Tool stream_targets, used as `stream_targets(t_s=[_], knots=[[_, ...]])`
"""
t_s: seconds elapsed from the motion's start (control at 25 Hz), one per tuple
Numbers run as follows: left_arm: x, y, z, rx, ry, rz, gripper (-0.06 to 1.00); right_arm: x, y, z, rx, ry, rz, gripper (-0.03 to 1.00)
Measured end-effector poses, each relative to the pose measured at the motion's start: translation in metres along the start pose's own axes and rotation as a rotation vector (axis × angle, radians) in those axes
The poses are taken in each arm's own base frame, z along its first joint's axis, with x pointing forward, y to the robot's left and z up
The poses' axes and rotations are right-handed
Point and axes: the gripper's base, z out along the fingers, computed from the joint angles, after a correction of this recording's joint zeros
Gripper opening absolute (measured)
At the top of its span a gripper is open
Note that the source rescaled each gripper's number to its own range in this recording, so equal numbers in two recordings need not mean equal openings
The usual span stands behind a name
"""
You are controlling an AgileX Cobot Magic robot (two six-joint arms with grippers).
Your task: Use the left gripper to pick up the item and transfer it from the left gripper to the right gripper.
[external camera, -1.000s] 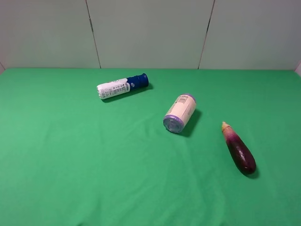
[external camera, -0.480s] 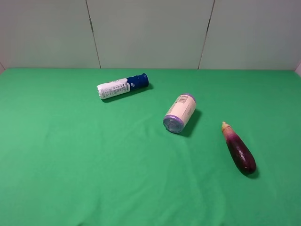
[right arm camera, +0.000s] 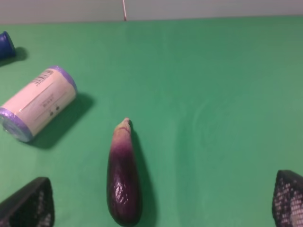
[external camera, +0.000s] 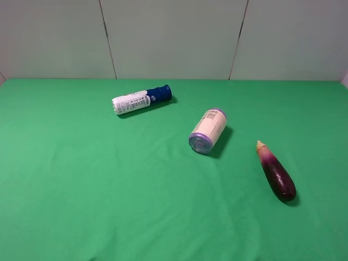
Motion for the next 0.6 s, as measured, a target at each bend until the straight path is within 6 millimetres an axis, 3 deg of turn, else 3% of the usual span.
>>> stream_targets(t_s=[0.6], knots=[[0.0000, 0.0000, 0.0000, 0.000, 0.000, 0.000, 1.00, 0.0000, 0.0000, 0.0000, 0.000, 0.000, 0.000, 1.00]])
